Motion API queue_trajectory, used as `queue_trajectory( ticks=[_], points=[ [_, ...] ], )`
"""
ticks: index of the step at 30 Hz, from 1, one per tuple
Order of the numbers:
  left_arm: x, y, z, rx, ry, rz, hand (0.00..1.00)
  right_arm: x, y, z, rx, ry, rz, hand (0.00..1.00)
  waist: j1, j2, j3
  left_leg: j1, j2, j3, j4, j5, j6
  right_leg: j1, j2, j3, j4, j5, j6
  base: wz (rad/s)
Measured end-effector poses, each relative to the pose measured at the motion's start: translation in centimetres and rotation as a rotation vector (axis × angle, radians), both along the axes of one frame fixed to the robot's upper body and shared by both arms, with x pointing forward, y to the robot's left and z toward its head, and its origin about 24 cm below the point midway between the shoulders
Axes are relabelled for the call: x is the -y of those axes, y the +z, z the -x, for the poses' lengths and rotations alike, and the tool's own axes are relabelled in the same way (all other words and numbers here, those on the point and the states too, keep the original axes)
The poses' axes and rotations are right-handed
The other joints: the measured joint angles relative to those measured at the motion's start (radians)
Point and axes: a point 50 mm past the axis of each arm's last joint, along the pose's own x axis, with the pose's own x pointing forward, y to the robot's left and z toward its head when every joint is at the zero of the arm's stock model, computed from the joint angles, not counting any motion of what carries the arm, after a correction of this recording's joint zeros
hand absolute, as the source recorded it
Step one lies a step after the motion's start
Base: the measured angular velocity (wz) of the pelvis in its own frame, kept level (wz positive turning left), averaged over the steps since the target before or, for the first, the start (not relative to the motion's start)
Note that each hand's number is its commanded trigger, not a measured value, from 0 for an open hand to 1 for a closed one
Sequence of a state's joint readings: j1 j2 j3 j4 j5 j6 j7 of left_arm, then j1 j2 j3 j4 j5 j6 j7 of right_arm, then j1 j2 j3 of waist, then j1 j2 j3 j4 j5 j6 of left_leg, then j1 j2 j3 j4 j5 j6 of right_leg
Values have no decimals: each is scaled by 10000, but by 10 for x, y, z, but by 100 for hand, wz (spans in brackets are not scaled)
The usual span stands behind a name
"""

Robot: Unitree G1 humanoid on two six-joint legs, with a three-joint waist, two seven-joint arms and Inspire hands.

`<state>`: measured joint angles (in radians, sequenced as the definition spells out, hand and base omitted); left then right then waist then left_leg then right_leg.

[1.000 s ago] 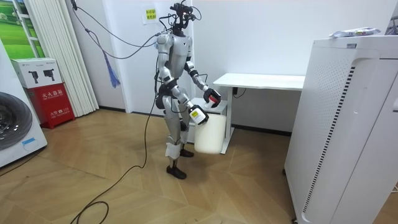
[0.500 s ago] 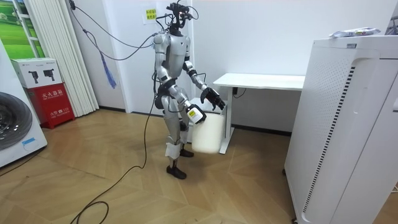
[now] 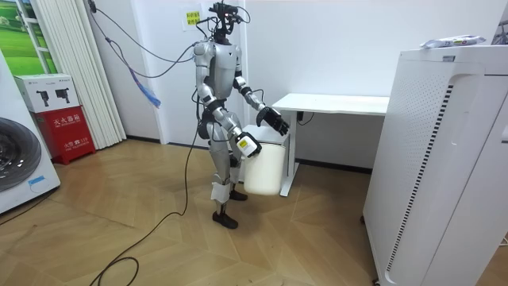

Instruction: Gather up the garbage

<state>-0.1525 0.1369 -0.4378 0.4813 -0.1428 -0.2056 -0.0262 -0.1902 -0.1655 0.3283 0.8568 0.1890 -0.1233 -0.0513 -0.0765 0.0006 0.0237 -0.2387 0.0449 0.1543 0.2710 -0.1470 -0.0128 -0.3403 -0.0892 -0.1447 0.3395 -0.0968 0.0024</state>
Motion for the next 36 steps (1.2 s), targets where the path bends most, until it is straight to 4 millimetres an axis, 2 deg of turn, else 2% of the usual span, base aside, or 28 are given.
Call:
queue_trajectory(
  ticks=[6, 8, 12, 17, 24, 28, 30, 36],
  points=[
    [-1, 14, 2, 764, -100, 72, 0, 8, -7, 13, -246, -315, 17, 100, -9, 8, -18, 734, 16, -20, -371, 0, -1, 790, 48, -120, -397, -2, 42, 1],
    [-2, 18, 2, 986, -73, 115, 0, 16, -9, 20, -367, -627, 23, 100, 15, 2, -64, 1043, -1, -31, -563, 0, -1, 1061, 52, -143, -506, -18, 75, 0],
    [-8, 30, -2, 1490, 267, 267, 0, 24, -9, 22, -301, -966, 135, 100, -16, -24, -89, 1376, -22, -27, -686, 0, -1, 1394, 55, -148, -652, -57, 108, 1],
    [-17, 45, -3, 2135, 837, 496, 0, 36, -14, 39, -594, -1445, 202, 100, -13, -73, -123, 1911, 3, -82, -911, -5, -8, 2052, 126, -244, -1034, -58, 142, 3],
    [-22, 66, -6, 3198, 1065, 283, 0, 44, -17, 46, -741, -1735, 132, 100, 26, -191, -156, 2405, 42, -196, -1071, -33, -53, 2610, 175, -381, -1207, -132, 176, 6],
    [-29, 76, -9, 3760, 1520, 19, 0, 42, -20, 60, -926, -1436, 116, 100, 2, -207, -155, 2673, 126, -204, -1071, -100, -147, 2863, 267, -373, -1210, -224, 117, 0],
    [-30, 76, -9, 3782, 1632, 22, 0, 42, -21, 64, -1006, -1403, 89, 100, 5, -205, -156, 2700, 151, -216, -1061, -110, -163, 2873, 297, -348, -1181, -258, 91, -3],
    [-31, 79, -6, 3946, 1762, 34, 0, 42, -24, 70, -1188, -1421, 74, 100, 59, -194, -153, 2876, 158, -228, -1053, -165, -242, 2682, 412, 204, -1167, -254, 82, -27]
  ],
)
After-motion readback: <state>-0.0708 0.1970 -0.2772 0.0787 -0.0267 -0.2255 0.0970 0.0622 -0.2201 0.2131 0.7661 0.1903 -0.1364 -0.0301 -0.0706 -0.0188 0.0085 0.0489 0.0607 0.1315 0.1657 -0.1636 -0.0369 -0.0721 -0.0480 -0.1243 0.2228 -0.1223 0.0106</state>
